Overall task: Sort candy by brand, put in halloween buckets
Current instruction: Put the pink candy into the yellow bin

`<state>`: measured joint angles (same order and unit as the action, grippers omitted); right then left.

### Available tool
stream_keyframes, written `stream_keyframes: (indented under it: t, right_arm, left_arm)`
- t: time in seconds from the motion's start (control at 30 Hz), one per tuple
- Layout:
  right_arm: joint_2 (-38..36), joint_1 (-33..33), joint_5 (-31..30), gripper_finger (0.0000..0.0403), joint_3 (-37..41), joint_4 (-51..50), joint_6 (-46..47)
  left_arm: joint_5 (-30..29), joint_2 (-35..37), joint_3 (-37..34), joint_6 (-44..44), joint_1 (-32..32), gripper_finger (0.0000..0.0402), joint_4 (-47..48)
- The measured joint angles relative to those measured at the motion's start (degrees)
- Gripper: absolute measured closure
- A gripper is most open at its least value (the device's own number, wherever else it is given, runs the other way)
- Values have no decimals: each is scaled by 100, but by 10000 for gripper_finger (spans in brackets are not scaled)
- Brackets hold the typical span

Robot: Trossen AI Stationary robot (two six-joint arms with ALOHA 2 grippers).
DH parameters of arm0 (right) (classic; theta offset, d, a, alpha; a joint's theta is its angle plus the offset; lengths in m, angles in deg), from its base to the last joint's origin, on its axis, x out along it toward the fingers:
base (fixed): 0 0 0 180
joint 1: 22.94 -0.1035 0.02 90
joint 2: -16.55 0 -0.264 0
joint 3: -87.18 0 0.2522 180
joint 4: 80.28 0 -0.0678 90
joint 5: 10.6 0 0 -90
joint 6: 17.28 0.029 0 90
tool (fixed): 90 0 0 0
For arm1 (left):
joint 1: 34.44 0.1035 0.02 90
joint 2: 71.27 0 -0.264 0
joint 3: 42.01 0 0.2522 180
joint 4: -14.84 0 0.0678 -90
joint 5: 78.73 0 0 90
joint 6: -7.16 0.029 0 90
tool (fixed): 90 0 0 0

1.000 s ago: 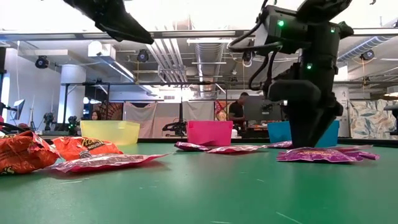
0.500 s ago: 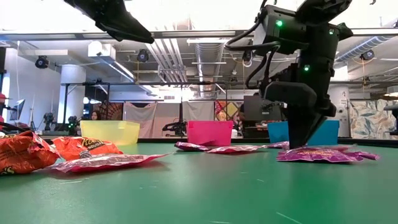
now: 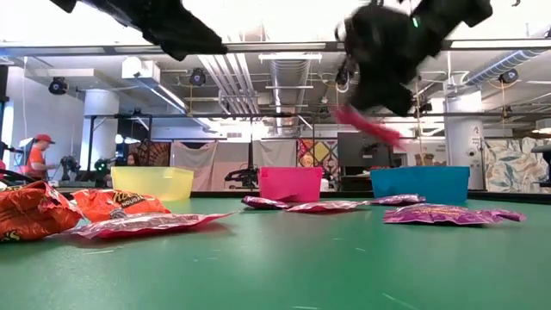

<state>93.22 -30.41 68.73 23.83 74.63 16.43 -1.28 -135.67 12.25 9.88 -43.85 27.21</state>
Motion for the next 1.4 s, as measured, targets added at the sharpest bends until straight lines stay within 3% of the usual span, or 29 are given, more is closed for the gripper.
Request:
stream_keyframes:
  t: [0.17,0.3,0.5,0.67,0.87,1.07,1.23,1.4]
  right_arm:
    - [-25,0,457,391,307,2279,-1588]
    - [248,0,1176,391,412,3936,-2680]
    - [605,112,2438,391,412,5024,-3638]
    - [813,258,2815,391,198,5125,-3836]
    - [1107,408,3299,391,-201,5066,-3917]
    - [1242,476,3364,391,-271,5038,-4039]
    - [1282,487,3363,391,-263,5042,-4069]
    - [1277,507,3291,390,-263,5047,-3975]
  left_arm:
    - [76,-148,-610,-41,0,265,-1655]
    - [824,-348,-983,-195,13,265,-2932]
    - [1208,-718,-1043,-608,63,255,-3347]
    - [1252,-1194,-836,-673,72,234,-3624]
    - [2245,-1752,-454,-548,149,220,-3928]
    - [2555,-2050,-180,-476,210,227,-3908]
    - [2686,-2131,-111,-443,247,265,-3916]
    - [2680,-2078,-143,-351,262,362,-3880]
